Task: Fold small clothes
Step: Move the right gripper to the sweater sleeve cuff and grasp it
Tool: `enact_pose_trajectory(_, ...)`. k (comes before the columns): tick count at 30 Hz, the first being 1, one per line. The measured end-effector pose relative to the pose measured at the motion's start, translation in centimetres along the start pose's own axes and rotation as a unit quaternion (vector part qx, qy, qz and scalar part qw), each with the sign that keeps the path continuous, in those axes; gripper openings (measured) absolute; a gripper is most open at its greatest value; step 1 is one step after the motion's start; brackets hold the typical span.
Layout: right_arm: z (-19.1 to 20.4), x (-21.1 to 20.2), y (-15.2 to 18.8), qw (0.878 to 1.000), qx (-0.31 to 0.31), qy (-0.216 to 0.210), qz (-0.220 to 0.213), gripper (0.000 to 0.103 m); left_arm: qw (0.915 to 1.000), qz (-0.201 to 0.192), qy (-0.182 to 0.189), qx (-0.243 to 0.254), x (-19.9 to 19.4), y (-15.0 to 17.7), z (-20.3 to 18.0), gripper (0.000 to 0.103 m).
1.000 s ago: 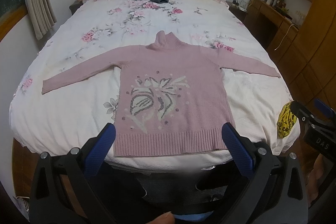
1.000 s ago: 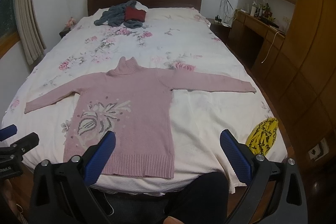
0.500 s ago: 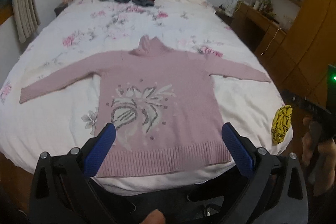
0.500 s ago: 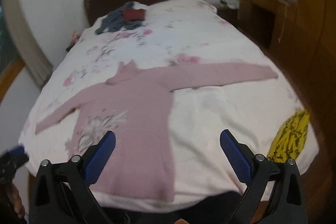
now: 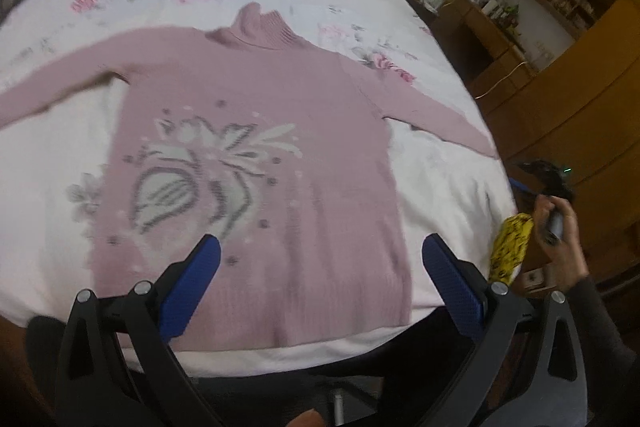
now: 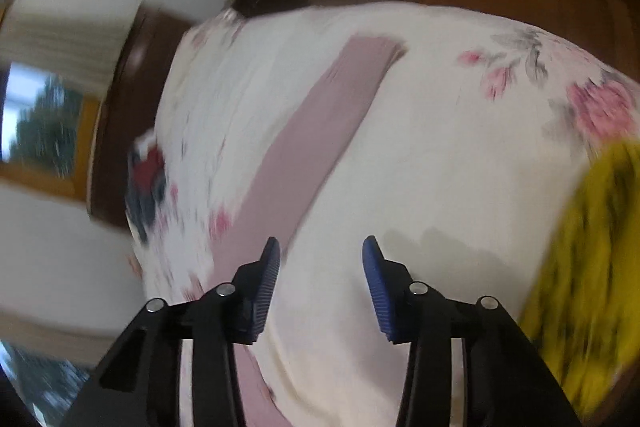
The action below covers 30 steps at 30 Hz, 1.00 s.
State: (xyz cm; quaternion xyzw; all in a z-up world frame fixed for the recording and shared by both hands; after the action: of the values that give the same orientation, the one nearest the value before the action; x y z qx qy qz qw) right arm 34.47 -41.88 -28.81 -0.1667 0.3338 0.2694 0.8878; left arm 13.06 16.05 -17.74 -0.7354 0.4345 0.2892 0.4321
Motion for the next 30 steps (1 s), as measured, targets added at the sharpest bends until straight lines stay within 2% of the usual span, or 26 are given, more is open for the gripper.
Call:
enact_pose_trajectory(5,-3.2,3.4,-7.3,0.996,0.08,-0.039,-0.027,0.041,0.9997,-0.016,0.011,-0.014,2.1,-1.6,-0.5,0.1)
enact_pose_trajectory(8,-4.2,6.0,-10.1,0.993,0.104,-0.035,-0.033,0.041,0.9993,-0.019,0.021,-0.026,3.5,-2.9,-1.0,0.1)
enact_pose_trajectory(13,-4.9,9.3,-12.8,0.994,0.101,-0.017,-0.024,0.041,0.9993,-0.012,0.019,-0.03,5.3,-4.2,-1.5,0.1)
enact_pose_trajectory(16,-4.5,10.4,-14.1,0.995,0.093,-0.014,-0.025,0.041,0.9989,0.015,0.027,-0.035,6.6,-4.3,-1.4,0.1)
enact_pose_trajectory(17,-4.6,10.5,-14.2,0.995,0.091,-0.013,-0.025,0.041,0.998,0.029,0.04,-0.04,7.1,-4.3,-1.4,0.1)
enact_pose_trajectory(19,-4.4,10.6,-14.6,0.996,0.082,-0.009,-0.024,0.037,0.9933,0.054,0.083,-0.059,7.9,-4.2,-1.3,0.1)
enact_pose_trajectory(20,-4.3,10.6,-14.7,0.997,0.077,-0.006,-0.023,0.029,0.9906,0.063,0.1,-0.069,8.1,-4.2,-1.2,0.1)
enact_pose_trajectory(21,-4.1,10.5,-14.6,0.997,0.068,-0.003,-0.02,0.017,0.989,0.068,0.108,-0.075,8.3,-4.2,-1.2,0.1)
enact_pose_trajectory(22,-3.6,10.5,-14.5,0.998,0.06,-0.001,-0.018,0.012,0.9892,0.07,0.106,-0.074,8.4,-4.2,-1.0,0.1)
enact_pose_trajectory(25,-0.5,9.0,-14.0,0.999,0.016,-0.001,-0.033,0.009,0.993,0.069,0.08,-0.053,8.0,-4.5,-0.7,0.1)
enact_pose_trajectory(30,9.3,6.5,-10.0,0.994,-0.102,-0.009,-0.042,0.009,0.9957,0.06,0.064,-0.03,6.8,-5.4,0.6,0.1)
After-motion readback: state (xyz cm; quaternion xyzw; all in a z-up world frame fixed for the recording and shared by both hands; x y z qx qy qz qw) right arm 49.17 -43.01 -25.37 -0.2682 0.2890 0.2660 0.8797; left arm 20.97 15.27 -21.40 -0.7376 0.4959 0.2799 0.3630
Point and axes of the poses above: each gripper's, at about its wrist camera, not at the fingertips, and x roughly the way its jaws point, z to its left, y to its underside, the point moved 6 cm from there along x, roughly the way its jaws point, and after that the axes turned 2 degrees about z, right-handed, at the moved point
